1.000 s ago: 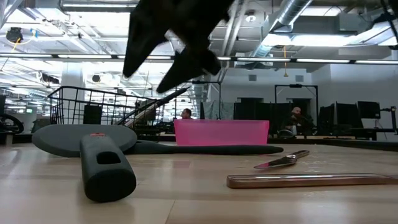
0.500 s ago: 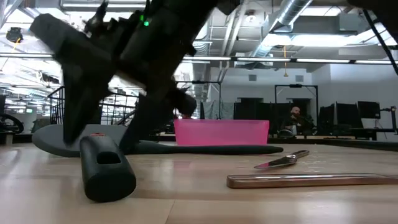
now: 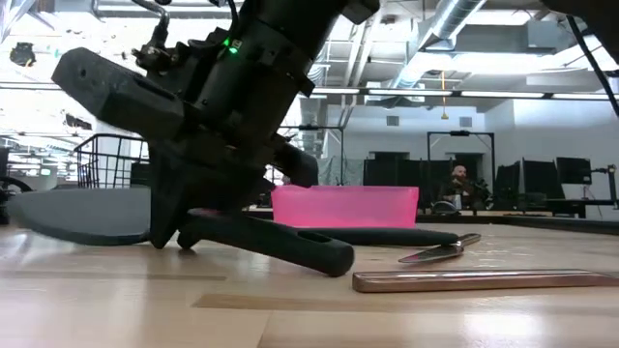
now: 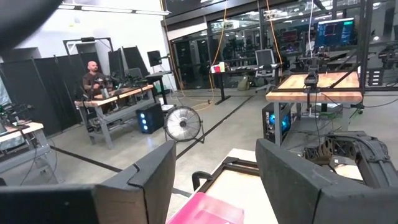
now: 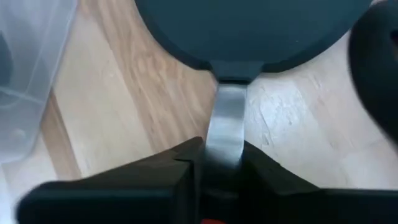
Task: Pick & Place Kitchen Items
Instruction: Put the big spatula into the wire basket
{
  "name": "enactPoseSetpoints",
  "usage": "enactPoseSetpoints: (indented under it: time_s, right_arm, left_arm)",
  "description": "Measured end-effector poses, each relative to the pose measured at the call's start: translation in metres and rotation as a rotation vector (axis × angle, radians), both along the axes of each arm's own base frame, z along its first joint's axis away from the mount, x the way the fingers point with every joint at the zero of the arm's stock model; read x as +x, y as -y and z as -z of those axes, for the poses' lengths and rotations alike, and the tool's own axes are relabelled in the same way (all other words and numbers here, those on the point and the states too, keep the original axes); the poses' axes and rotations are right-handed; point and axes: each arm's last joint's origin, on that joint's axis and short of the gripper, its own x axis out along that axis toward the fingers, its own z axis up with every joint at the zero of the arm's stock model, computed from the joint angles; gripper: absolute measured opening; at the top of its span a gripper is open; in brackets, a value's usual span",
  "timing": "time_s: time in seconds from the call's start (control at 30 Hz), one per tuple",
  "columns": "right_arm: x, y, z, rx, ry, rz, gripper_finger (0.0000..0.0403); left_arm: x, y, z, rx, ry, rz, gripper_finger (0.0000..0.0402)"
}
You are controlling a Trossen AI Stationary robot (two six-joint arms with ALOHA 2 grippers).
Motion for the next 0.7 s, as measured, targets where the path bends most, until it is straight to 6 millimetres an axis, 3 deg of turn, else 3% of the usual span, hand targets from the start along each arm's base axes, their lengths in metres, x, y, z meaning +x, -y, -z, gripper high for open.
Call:
enactPoseSetpoints:
  time_s: [0.17,0.37,0.47,0.6,0.7]
  right_arm:
    - [0.003,0.009,-0.002,-0.014,-0.013,-0.05,0.0066]
    - [-0.006,0.024,-0.039,-0.16,-0.035,-0.132,0.0066]
    - [-0.012,0.038,-0.085,-0.244,0.022,-0.131,0.0066]
    - [-0.035,0.057,-0.165,-0.35,0.129,-0.108,0.0066]
    - [-0.056,0.062,-0.208,-0.369,0.196,-0.115,0.0066]
  left_arm:
    - [0.0,0.0,0.0,0.0,0.0,0.0,0.0204]
    - [0.0,0.0,0.0,0.0,0.001,0.001,0.0204]
    - [0.0,0.0,0.0,0.0,0.002,0.003,0.0204]
    - [0.0,0.0,0.0,0.0,0.002,0.004,0.0204]
    - [0.0,0.0,0.0,0.0,0.002,0.003,0.0204]
